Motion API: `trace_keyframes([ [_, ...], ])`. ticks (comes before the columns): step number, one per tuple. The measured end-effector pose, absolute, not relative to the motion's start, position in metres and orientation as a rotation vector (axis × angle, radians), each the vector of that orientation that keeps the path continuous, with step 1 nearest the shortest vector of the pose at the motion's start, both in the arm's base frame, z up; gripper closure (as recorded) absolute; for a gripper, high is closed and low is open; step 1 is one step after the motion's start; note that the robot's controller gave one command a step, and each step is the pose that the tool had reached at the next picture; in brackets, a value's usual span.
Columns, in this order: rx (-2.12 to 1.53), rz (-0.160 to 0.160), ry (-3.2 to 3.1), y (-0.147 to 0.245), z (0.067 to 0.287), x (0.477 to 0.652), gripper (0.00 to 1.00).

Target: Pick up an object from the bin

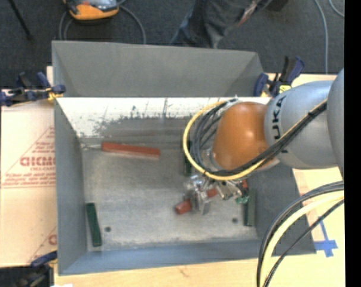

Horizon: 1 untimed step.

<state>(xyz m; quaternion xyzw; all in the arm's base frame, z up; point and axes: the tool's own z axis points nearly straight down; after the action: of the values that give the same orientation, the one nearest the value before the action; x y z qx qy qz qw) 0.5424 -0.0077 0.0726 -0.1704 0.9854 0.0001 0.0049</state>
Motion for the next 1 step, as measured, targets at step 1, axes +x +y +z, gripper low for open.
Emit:
trace_keyframes([
  [1, -0.216, -0.005, 3.123, 0.0103, 0.0728, 0.5299, 1.0],
])
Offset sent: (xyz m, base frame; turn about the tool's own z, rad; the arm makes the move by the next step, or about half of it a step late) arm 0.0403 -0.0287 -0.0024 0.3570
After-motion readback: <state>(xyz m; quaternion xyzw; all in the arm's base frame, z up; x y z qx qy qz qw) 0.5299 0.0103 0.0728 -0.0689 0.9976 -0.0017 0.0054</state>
